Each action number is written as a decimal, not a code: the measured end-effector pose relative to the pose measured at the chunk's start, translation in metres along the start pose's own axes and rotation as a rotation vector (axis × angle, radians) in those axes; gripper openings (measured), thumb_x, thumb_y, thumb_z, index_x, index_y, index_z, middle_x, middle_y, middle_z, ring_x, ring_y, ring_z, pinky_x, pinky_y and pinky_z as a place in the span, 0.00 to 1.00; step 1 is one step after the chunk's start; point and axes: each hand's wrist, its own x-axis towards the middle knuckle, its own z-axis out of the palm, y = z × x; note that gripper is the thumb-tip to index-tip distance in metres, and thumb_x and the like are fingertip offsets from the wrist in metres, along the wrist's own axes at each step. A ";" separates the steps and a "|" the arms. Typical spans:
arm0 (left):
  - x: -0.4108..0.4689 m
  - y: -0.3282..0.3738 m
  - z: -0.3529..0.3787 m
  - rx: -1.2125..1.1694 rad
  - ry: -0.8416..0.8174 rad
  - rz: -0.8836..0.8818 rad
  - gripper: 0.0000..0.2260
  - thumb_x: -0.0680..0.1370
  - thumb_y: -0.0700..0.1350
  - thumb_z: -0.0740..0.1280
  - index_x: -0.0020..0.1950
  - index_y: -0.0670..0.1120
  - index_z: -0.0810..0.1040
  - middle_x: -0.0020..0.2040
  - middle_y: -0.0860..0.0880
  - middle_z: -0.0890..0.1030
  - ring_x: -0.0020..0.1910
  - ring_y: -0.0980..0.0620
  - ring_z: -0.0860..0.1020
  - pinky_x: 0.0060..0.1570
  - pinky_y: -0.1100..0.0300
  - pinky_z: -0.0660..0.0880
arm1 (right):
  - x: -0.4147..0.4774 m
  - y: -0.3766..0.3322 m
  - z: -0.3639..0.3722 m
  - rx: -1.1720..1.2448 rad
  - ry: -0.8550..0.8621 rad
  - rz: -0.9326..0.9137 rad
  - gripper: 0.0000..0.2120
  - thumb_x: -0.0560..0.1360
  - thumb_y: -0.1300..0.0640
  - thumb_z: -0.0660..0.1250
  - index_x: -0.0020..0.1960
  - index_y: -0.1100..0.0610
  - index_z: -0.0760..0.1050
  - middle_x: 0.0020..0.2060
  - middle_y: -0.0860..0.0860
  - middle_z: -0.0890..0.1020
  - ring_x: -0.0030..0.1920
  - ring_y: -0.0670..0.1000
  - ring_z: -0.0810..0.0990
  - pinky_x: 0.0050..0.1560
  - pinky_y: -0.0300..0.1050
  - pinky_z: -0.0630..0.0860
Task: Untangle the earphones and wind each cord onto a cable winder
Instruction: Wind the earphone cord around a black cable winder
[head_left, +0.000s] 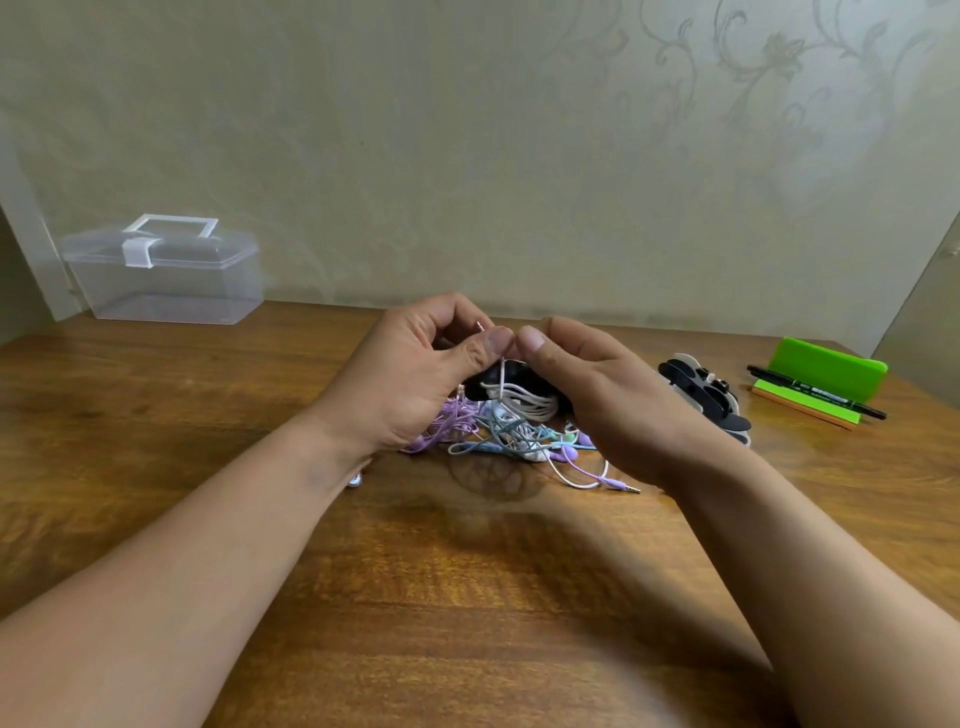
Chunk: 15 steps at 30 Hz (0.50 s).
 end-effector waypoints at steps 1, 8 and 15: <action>0.000 -0.001 0.000 -0.004 -0.005 -0.011 0.12 0.74 0.49 0.72 0.48 0.40 0.81 0.41 0.45 0.82 0.41 0.52 0.79 0.41 0.63 0.77 | 0.000 -0.001 0.000 -0.001 -0.012 0.002 0.18 0.83 0.43 0.65 0.55 0.59 0.78 0.41 0.55 0.79 0.41 0.50 0.74 0.42 0.49 0.69; 0.000 -0.006 0.006 -0.028 0.043 -0.013 0.09 0.76 0.49 0.72 0.50 0.44 0.84 0.43 0.40 0.84 0.43 0.51 0.80 0.48 0.56 0.79 | 0.004 0.000 0.006 0.087 0.044 0.044 0.15 0.75 0.48 0.71 0.53 0.58 0.82 0.47 0.62 0.85 0.44 0.56 0.80 0.47 0.58 0.72; -0.003 -0.002 0.013 -0.033 0.042 -0.041 0.13 0.80 0.50 0.69 0.62 0.50 0.84 0.54 0.48 0.87 0.56 0.51 0.84 0.50 0.63 0.80 | 0.003 0.000 0.017 0.365 0.107 0.113 0.05 0.79 0.63 0.68 0.51 0.57 0.83 0.44 0.56 0.85 0.43 0.52 0.81 0.44 0.46 0.76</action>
